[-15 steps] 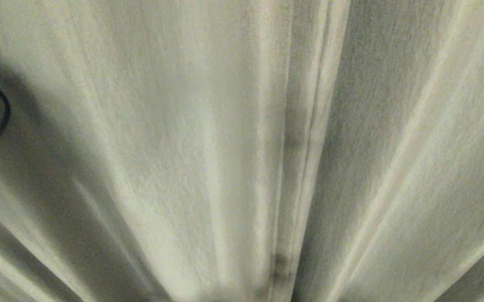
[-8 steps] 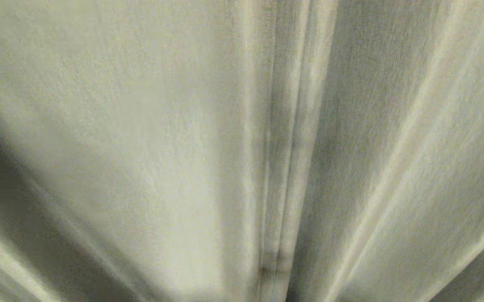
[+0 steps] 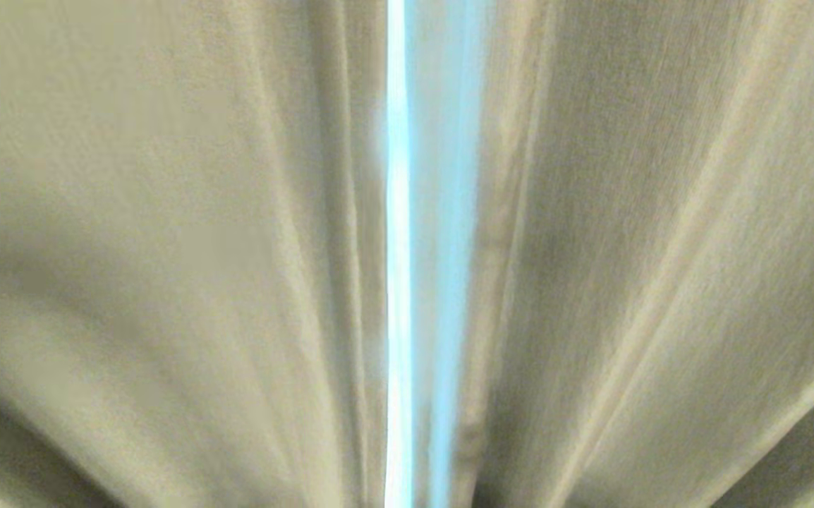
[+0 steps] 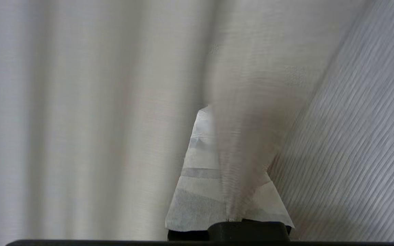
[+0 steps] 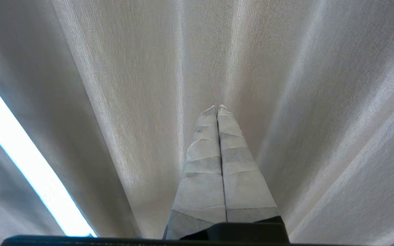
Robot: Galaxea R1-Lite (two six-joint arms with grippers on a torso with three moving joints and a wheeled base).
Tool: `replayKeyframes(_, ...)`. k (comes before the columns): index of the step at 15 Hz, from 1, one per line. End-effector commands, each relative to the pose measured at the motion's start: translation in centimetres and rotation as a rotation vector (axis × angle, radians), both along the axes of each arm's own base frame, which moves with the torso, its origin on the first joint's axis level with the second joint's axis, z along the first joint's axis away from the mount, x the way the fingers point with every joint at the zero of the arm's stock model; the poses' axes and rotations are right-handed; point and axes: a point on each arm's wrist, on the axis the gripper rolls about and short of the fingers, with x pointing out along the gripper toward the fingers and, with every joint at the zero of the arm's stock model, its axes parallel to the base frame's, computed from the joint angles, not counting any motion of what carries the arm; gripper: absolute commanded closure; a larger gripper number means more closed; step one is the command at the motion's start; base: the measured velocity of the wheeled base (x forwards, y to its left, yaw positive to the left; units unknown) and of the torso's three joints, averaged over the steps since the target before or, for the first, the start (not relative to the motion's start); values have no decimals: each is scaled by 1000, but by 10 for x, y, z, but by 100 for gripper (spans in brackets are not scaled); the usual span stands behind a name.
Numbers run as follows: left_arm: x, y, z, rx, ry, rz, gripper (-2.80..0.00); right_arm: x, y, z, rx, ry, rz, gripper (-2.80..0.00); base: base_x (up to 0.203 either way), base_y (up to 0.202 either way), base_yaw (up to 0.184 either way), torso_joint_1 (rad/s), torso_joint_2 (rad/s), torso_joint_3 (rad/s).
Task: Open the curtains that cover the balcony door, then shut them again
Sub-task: Pull the outer curtains open on both sides
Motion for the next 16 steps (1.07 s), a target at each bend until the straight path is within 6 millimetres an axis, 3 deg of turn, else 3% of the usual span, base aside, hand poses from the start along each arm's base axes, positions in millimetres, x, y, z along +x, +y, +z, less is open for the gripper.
replayKeyframes(1,8,38,-19,-44,30,56,0,0,0,0,0,0,1,0,0,0,0,0,0,0)
replayKeyframes(4,6,66,-25,-49,31,109,0,0,0,0,0,-1,2,0,0,0,0,0,0,0)
replayKeyframes(8,-8,90,-35,-68,42,178,0,0,0,0,0,0,2,0,0,0,0,0,0,0)
replayKeyframes(16,-29,104,-36,-70,43,245,0,0,0,0,0,0,1,0,0,0,0,0,0,0)
